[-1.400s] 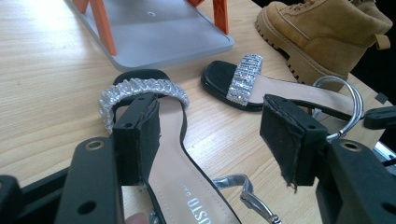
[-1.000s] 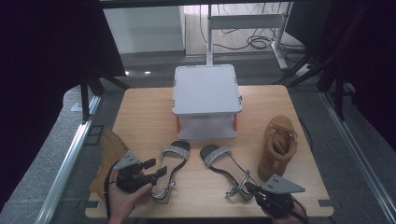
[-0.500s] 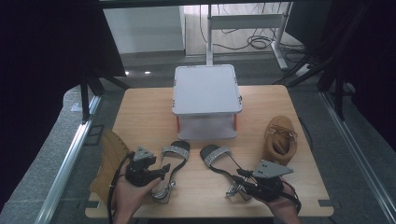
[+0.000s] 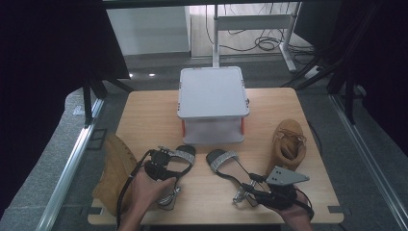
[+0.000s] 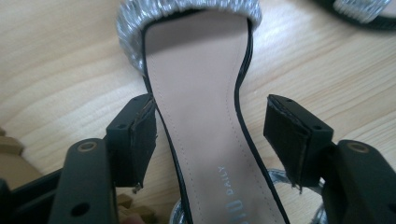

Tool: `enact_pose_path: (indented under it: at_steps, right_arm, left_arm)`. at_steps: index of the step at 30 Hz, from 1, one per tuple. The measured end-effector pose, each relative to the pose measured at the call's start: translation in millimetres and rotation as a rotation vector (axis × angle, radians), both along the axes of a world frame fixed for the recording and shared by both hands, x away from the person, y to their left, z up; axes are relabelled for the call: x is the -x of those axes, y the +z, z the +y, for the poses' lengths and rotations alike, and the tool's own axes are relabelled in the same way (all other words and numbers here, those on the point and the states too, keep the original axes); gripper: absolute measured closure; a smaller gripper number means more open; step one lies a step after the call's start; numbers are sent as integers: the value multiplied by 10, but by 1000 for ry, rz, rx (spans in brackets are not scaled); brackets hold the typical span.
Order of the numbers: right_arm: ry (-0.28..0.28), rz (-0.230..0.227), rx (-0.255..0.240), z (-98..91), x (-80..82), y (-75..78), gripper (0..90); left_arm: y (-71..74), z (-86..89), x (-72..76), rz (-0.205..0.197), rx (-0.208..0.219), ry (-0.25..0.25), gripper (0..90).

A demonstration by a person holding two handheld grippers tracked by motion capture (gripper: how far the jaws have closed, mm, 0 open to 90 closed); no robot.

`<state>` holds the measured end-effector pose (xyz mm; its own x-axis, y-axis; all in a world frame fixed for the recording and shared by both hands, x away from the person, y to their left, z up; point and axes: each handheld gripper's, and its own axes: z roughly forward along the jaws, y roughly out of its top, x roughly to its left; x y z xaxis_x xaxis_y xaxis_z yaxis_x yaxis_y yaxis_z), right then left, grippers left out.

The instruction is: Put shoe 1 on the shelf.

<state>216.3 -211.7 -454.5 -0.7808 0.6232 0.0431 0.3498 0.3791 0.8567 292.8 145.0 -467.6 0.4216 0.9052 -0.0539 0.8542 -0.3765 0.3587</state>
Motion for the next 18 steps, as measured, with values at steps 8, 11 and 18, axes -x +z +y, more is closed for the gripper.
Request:
enact_pose_path:
  at_steps: [8,11,18]
  right_arm:
    - [-12,7,4,8,-3,-25,554]
    - [-14,8,12,17,-13,-35,548]
    - [-20,44,53,93,-139,-28,469]
  left_arm:
    - [-144,-51,-64,85,-30,8,300]
    - [-186,-74,-71,95,-39,16,297]
    - [-292,-94,-105,130,-63,50,318]
